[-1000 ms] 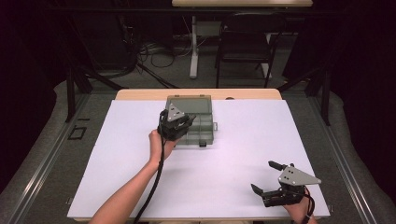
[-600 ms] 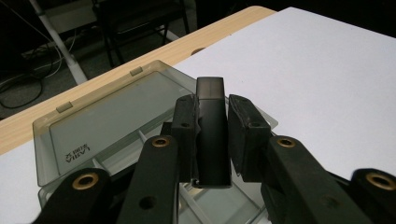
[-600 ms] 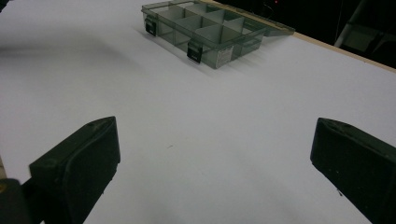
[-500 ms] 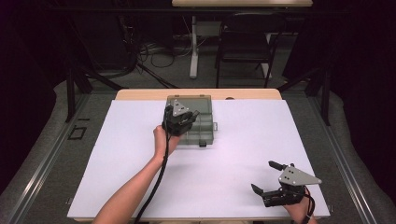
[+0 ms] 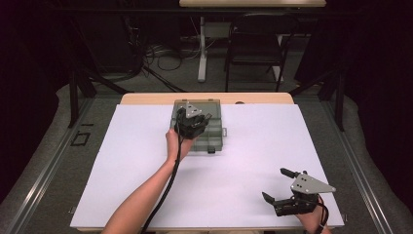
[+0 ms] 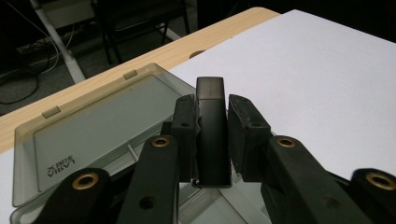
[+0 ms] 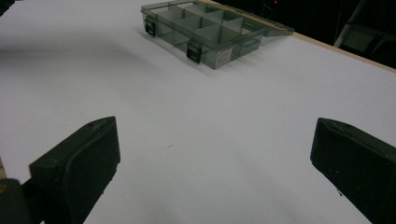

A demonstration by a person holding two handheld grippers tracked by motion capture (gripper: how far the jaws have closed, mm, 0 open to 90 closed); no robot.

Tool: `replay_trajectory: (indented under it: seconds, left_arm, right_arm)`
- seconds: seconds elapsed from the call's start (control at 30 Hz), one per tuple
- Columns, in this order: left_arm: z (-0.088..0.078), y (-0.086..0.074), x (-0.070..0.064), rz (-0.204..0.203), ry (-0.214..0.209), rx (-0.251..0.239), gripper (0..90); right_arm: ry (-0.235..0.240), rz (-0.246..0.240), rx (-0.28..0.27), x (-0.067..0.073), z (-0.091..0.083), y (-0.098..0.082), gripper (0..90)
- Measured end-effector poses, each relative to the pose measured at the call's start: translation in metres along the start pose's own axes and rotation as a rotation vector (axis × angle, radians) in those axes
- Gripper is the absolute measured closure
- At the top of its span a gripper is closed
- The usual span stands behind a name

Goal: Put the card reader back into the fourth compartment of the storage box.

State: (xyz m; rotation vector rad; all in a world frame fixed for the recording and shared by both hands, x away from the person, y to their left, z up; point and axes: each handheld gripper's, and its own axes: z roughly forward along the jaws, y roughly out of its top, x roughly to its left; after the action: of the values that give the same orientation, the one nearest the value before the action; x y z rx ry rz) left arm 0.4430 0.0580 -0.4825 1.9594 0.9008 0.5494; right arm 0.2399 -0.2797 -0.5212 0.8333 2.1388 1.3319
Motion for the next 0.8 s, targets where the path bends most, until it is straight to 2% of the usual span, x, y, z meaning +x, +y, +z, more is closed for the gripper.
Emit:
replay_trajectory:
  seconds: [0.1, 0.8]
  left_arm:
    - [0.003, 0.0, 0.0, 0.004, 0.006, 0.006, 73.7]
    - [0.028, 0.002, 0.001, -0.053, 0.008, 0.031, 73.7]
  right_arm:
    - [0.002, 0.002, 0.0, 0.0, 0.0, 0.0, 1.0]
    - [0.002, 0.003, -0.004, -0.001, 0.0, 0.0, 1.0]
